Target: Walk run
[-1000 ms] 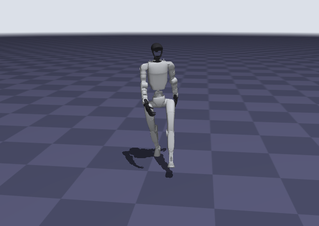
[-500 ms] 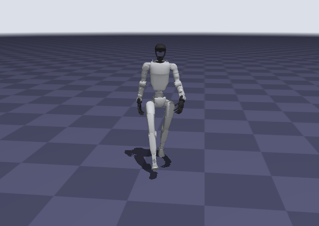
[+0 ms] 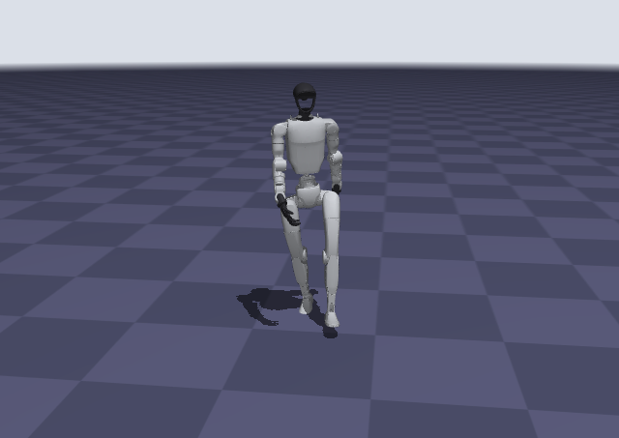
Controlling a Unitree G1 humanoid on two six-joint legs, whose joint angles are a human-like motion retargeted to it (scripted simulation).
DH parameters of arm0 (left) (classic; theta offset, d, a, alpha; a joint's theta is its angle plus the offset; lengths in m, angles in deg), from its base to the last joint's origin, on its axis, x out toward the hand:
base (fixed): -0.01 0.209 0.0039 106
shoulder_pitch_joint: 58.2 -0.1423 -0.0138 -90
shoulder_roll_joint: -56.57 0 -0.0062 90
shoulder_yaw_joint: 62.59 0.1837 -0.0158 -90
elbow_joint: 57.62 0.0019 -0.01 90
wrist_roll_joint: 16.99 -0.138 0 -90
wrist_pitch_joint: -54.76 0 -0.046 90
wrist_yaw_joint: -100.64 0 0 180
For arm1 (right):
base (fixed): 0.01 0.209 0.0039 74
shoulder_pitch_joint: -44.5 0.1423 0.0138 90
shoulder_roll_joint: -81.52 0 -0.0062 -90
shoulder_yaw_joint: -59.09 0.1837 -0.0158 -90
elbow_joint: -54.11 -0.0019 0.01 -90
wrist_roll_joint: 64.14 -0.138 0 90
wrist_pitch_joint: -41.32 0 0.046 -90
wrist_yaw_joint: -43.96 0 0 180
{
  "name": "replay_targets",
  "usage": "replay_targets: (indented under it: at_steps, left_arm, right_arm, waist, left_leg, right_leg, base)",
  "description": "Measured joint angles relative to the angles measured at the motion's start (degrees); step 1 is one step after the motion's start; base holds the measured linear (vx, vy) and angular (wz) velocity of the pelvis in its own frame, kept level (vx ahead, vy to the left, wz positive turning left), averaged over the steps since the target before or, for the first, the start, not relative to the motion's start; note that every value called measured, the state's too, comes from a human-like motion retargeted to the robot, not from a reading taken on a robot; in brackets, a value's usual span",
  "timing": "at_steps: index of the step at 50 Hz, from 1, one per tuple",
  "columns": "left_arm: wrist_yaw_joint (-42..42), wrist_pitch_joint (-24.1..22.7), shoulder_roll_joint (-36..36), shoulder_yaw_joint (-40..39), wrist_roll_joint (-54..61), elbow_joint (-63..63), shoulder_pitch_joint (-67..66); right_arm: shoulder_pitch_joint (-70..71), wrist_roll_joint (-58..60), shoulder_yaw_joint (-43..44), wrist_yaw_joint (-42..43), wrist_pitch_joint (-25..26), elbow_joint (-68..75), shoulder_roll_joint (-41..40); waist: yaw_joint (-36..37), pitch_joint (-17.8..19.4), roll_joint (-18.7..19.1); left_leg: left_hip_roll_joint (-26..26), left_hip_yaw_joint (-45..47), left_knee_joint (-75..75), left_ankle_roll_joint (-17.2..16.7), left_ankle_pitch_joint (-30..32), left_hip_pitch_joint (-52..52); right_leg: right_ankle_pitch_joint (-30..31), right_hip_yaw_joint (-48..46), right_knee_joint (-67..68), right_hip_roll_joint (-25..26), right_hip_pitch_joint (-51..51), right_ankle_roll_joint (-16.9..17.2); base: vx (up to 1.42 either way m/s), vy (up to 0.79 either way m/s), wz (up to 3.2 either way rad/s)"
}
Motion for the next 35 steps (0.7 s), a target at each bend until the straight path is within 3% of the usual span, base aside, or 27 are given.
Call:
replay_targets:
  at_steps: [5,7,10,12,13,15,18,22,27,30,33,35]
  left_arm:
    - [-0.85,1.51,-2.43,-3.26,-0.97,1.14,-4.19]
    - [-1.23,1.62,-2.04,-3.96,-0.49,0.44,-3.12]
    - [-0.16,1.5,-1.14,-4.06,0.11,-0.83,-0.94]
    - [1.34,1.15,-0.2,-3.7,0.36,-2.5,3.09]
    - [2.0,0.81,0.01,-2.64,0.89,-3.23,5.08]
    - [2.96,-0.52,-0.3,0.66,2.98,-4.56,9.74]
    - [3.02,-2.15,-0.77,2.96,3.9,-9.1,17.43]
    - [4.29,-7.03,-1.92,5.98,5.4,-18.39,25.84]
    - [7.44,-9.99,-8.49,10.27,6.71,-28.0,35.61]
    - [10.04,-11.69,-12.3,11.97,3.47,-31.29,38.62]
    - [9.95,-13.48,-12.98,13.46,3.53,-33.24,37.07]
    - [8.89,-13.56,-12.28,13.11,4.12,-33.44,33.51]
  right_arm:
    - [5.96,3.22,-3.13,-3.1,0.17,-6.33,1.72]
    - [4.98,4.26,-2.91,-2.46,-1.07,-7.94,0.87]
    - [-1.25,5.44,-1.94,-4.11,-2.2,-7.62,-0.6]
    - [-5.42,6.48,-2.14,-3.76,-3.05,-6.42,-1.63]
    - [-7.31,7.36,-2.7,-2.85,-3.85,-5.39,-1.22]
    - [-11.05,11.43,-3.78,1.53,-6.05,-3.03,0.02]
    - [-15.76,19.36,-0.73,8.92,-9.07,2.05,-0.75]
    - [-21.18,19.7,2.84,9.14,-9.27,9.59,0.35]
    - [-25.65,19.99,6.44,7.25,-6.56,15.13,2.64]
    - [-28.22,21.94,9.9,4.6,-3.89,17.15,3.84]
    - [-30.51,22.84,13.83,3.17,-2.16,18.41,4.01]
    - [-31.48,21.95,14.96,3.72,-1.82,19.4,3.98]
  waist:
    - [3.34,-2.23,0.21]
    - [2.52,-3.2,1.14]
    - [4.64,-6.65,0.94]
    - [2.41,-6.23,1.7]
    - [1.65,-5.84,2.23]
    - [-0.27,-5.77,2.82]
    - [-4.88,-5.0,2.6]
    - [-10.95,-5.1,2.36]
    - [-18.53,-4.27,0.79]
    - [-22.6,-5.42,0.79]
    - [-23.26,-8.7,-0.72]
    - [-22.49,-10.27,-4.34]
  left_leg:
    - [1.5,-2.18,-8.4,-1.58,-1.48,-6.58]
    - [1.21,-2.95,-2.08,0.04,-1.99,-6.8]
    - [4.16,-2.2,8.03,1.27,0.28,-7.51]
    - [5.17,-4.53,11.5,2.41,-5.18,-2.91]
    - [4.43,-4.74,11.15,4.14,-7.15,0.37]
    - [4.15,-5.88,8.99,5.87,-9.45,6.42]
    - [1.48,-8.03,1.4,8.29,-8.31,15.77]
    - [-0.85,-11.54,-6.23,10.33,-6.45,25.17]
    - [-3.61,-16.67,-10.84,11.53,-6.5,36.21]
    - [-2.41,-20.13,-10.93,10.99,-5.17,42.0]
    - [-2.05,-19.9,-7.14,8.99,2.38,44.3]
    - [-4.29,-13.11,-3.15,10.55,14.51,46.19]
  right_leg:
    - [2.3,2.35,1.1,-0.16,8.08,2.4]
    - [10.72,1.22,3.57,0.02,9.95,4.86]
    - [31.21,-3.93,12.46,-4.08,9.4,5.39]
    - [37.71,0.25,27.3,-3.44,3.62,6.35]
    - [37.9,-0.52,34.62,-3.93,0.96,4.39]
    - [30.47,-1.26,45.78,-4.28,-6.36,1.07]
    - [13.94,-0.5,55.26,-5.37,-20.79,2.71]
    - [4.96,-6.15,44.33,-9.99,-33.55,3.44]
    - [1.12,0.27,13.92,-10.03,-44.23,9.19]
    - [0.97,2.52,5.02,-11.39,-48.55,11.95]
    - [0.24,-0.01,13.3,-14.24,-50.22,6.97]
    - [8.06,-0.86,18.16,-17.1,-48.82,4.87]
  base:
    - [1.47,0.01,-0.66]
    - [1.67,0.14,0.01]
    - [1.85,0.13,-0.49]
    - [1.15,0.0,0.29]
    - [1.12,0.02,0.51]
    - [1.45,0.02,0.53]
    - [1.3,-0.12,0.9]
    - [1.34,-0.19,0.93]
    - [1.19,-0.33,0.97]
    - [1.41,-0.49,1.2]
    - [1.55,-0.64,0.59]
    - [1.49,-0.56,-0.12]
